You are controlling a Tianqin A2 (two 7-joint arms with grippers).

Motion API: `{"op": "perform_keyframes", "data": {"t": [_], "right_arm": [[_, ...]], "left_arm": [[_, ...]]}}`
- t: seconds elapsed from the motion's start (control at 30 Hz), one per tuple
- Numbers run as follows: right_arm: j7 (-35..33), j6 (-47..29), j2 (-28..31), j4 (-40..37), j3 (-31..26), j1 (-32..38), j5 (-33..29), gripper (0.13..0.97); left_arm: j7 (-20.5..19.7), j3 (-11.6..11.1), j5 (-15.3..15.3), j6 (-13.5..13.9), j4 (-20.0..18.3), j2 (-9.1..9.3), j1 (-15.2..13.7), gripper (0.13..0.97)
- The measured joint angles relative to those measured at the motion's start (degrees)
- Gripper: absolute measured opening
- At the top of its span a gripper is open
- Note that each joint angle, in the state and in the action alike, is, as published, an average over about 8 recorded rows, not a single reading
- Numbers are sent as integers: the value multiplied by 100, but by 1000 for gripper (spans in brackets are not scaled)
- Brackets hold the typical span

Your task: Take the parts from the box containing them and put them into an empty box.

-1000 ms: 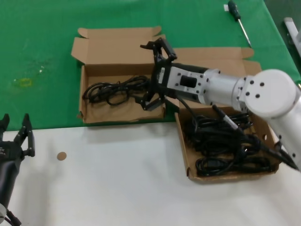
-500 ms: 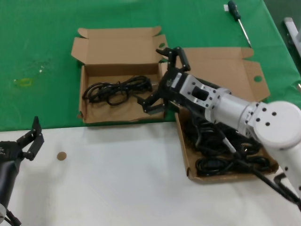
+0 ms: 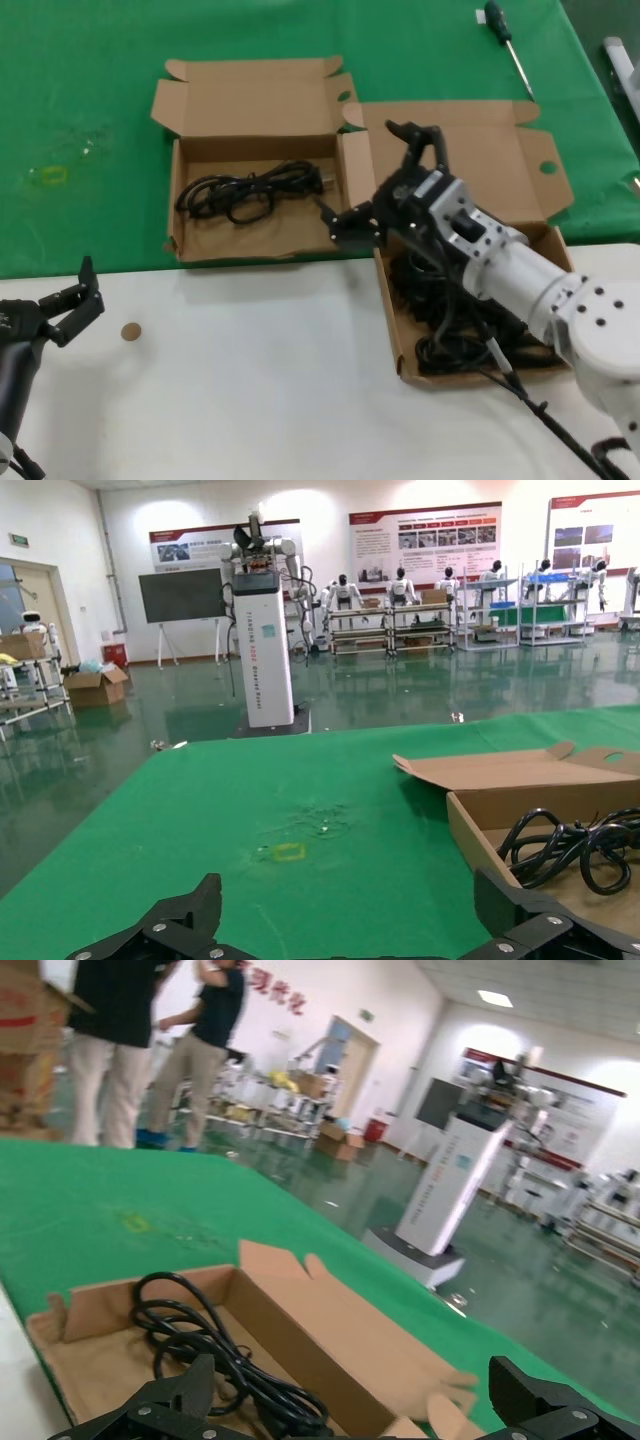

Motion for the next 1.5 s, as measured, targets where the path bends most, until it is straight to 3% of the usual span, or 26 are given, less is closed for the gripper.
{"op": "perform_keyframes", "data": {"t": [0.17,0.47,1.03,1.5], "right_arm": [[83,274,-12,201,199,-366,197,966],[232,769,-35,564,558,-1026,551,966],[501,1662,-75,1219,1207,-2220,1192,966],[527,1746,-79,1279,1266,-2329,1252,966]], "left_arm": [[0,0,0,0,0,0,0,877],[0,0,0,0,0,0,0,954],[0,0,-1,0,0,0,0,966],[0,0,-1,0,0,0,0,966]]}}
